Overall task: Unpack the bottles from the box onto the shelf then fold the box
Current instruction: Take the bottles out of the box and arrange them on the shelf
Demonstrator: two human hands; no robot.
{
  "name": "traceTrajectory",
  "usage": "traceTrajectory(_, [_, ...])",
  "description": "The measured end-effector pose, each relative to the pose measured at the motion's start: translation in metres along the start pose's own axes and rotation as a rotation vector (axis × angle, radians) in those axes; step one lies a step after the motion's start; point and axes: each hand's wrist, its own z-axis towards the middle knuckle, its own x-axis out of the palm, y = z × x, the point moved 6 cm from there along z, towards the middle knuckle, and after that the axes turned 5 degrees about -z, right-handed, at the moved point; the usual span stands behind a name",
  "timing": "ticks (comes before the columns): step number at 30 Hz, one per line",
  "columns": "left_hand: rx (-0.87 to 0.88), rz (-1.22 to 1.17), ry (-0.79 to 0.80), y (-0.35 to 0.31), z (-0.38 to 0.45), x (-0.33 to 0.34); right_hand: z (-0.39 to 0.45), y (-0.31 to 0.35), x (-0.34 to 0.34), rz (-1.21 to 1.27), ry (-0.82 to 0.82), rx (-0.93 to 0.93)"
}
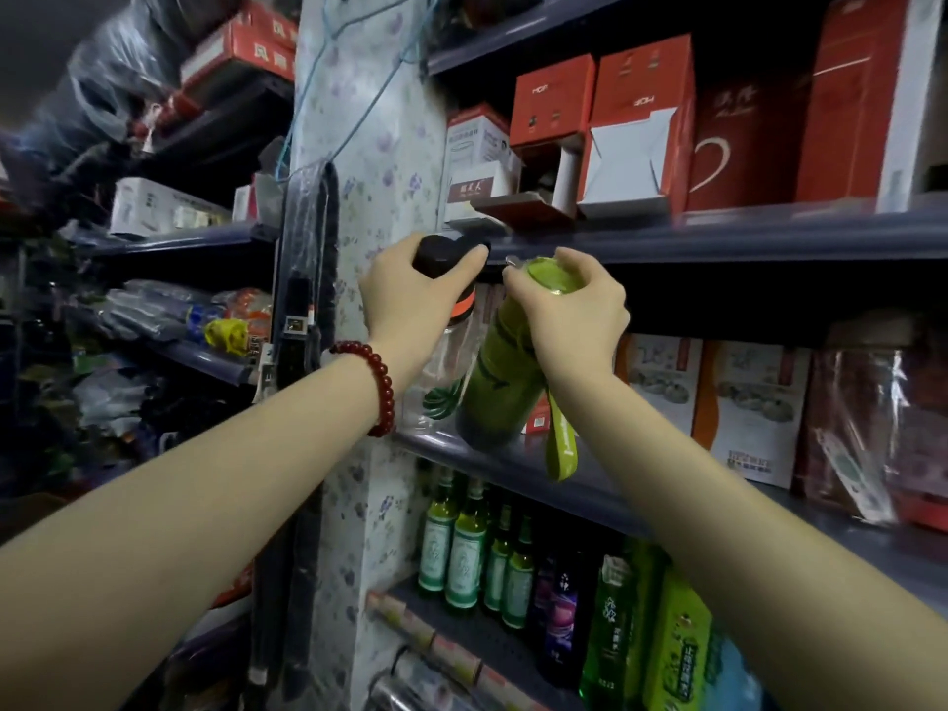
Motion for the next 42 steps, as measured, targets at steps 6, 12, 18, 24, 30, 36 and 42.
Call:
traceTrajectory(6, [0.093,-0.064,0.062,-0.014,-0.007,0.035,0.008,-0.008,-0.028,-0.015,-0.091,-0.028])
traceTrajectory(12, [0.086,-0.072,0.115,-0.013,-0.014,0.071,0.017,-0.026,-0.053,-0.057,-0.144,-0.020])
traceTrajectory(18, [0.092,-0.052,0.168,-0.003,-0.015,0.097,0.031,-0.046,-0.072,-0.059,-0.168,0.058])
traceTrajectory(24, [0.145,-0.017,0.222,0.002,-0.014,0.119,0.050,-0.060,-0.075,-0.029,-0.188,0.140])
traceTrajectory(30, [0.108,0.030,0.341,0.014,0.000,0.137,0.073,-0.070,-0.069,-0.004,-0.117,0.189])
traceTrajectory(36, [0.027,0.023,0.414,0.030,0.019,0.147,0.092,-0.078,-0.057,0.017,0.053,0.270])
traceTrajectory(42, [-0.036,-0.053,0.467,0.045,0.032,0.158,0.101,-0.085,-0.044,-0.004,0.190,0.214])
